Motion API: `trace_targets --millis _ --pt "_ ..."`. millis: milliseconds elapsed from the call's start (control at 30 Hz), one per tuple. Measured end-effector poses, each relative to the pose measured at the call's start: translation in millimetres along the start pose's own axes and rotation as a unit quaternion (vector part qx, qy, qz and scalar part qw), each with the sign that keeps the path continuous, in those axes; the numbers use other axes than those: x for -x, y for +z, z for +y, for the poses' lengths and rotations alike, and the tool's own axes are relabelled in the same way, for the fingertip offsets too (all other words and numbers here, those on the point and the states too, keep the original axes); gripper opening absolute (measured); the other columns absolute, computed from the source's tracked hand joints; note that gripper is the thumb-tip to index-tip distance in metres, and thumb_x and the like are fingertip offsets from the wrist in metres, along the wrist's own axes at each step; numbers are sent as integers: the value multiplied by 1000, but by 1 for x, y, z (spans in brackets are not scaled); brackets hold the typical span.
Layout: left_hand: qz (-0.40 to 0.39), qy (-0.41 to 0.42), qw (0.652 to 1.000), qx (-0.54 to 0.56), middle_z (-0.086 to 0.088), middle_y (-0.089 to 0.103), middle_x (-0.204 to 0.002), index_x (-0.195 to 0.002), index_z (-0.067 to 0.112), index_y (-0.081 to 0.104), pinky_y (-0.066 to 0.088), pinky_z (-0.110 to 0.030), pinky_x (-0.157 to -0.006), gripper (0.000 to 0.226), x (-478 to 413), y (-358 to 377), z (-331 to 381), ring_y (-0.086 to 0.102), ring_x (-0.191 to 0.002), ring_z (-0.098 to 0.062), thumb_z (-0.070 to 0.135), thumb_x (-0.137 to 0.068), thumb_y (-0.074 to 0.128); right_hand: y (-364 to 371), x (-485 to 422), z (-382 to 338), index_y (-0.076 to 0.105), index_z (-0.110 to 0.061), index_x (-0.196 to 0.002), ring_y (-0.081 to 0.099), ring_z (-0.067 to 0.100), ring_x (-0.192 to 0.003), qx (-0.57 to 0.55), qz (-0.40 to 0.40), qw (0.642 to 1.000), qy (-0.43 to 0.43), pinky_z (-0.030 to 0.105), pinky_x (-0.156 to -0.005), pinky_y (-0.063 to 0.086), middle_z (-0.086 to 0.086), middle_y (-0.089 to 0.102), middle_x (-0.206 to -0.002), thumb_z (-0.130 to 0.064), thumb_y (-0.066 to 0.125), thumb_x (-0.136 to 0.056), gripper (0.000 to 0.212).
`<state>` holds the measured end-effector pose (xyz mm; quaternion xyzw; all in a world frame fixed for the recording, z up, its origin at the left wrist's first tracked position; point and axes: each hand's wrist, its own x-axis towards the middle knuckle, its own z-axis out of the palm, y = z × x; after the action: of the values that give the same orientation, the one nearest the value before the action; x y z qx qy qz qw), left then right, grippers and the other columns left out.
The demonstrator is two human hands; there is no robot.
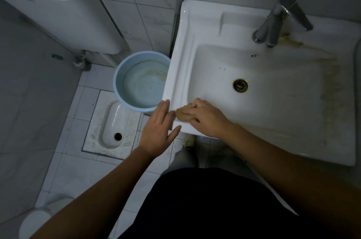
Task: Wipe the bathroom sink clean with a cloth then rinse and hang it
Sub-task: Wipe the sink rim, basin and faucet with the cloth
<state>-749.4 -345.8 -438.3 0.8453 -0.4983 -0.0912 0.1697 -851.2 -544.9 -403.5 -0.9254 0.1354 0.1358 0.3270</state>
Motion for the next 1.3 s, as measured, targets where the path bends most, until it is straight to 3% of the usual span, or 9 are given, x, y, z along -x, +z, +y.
trace_targets --millis 267,500,667,767,833,933,1033,1200,1300 --pt "-2 9 999 -48 -19 43 -154 -130 9 59 33 -55 -118 47 -2 0 15 36 -147 -38 44 -99 53 2 57 23 58 -35 -136 48 19 -107 50 54 997 37 34 -91 42 -4 52 -116 -22 49 -91 48" --pt "-33 73 996 -49 -13 56 -142 -133 14 58 40 -48 -114 46 -8 20 73 51 -134 -33 46 -101 49 -17 161 106 63 -31 -129 52 24 -103 96 139 971 171 40 -87 43 0 58 -115 -21 54 -90 42" --pt "-29 24 998 -45 -12 56 -137 -130 14 57 39 -47 -110 45 -5 31 95 49 -130 -32 46 -101 46 -28 218 152 56 -33 -139 51 28 -99 92 179 946 254 45 -85 51 9 58 -117 -22 45 -97 44" --pt "-26 24 998 -58 -13 56 -138 -131 12 57 39 -49 -111 45 -4 34 99 49 -130 -33 44 -101 47 -19 208 140 66 -30 -128 54 36 -93 94 211 940 250 48 -80 53 14 60 -110 -7 60 -88 47" --pt "-31 20 997 -68 -14 56 -137 -130 12 57 40 -49 -110 45 -5 35 100 49 -130 -33 45 -101 45 -16 189 117 63 -33 -129 52 34 -100 82 192 948 242 45 -86 49 9 57 -116 -6 58 -84 52" --pt "-35 17 996 -74 -13 56 -137 -130 13 57 40 -48 -109 46 -6 35 101 50 -129 -33 46 -101 43 -3 156 75 55 -28 -135 43 28 -115 71 138 971 182 39 -92 38 3 48 -131 -7 56 -81 58" --pt "-44 13 997 -69 -13 56 -138 -131 14 56 39 -48 -110 46 -6 35 101 49 -130 -32 46 -101 43 6 135 53 54 -28 -137 43 25 -117 62 139 981 119 36 -96 34 0 48 -132 -4 58 -79 62" --pt "-30 2 998 -64 -9 55 -135 -128 17 54 39 -47 -108 42 -9 36 105 49 -127 -30 46 -99 46 6 158 88 58 -28 -132 49 25 -108 82 171 978 85 37 -91 39 0 56 -120 -7 61 -77 59" --pt "-22 16 998 -55 -10 55 -137 -129 16 56 39 -47 -109 41 -11 42 118 49 -129 -31 42 -98 49 5 194 119 58 -29 -133 51 24 -105 103 212 963 128 41 -91 43 -2 57 -120 -13 61 -80 55"
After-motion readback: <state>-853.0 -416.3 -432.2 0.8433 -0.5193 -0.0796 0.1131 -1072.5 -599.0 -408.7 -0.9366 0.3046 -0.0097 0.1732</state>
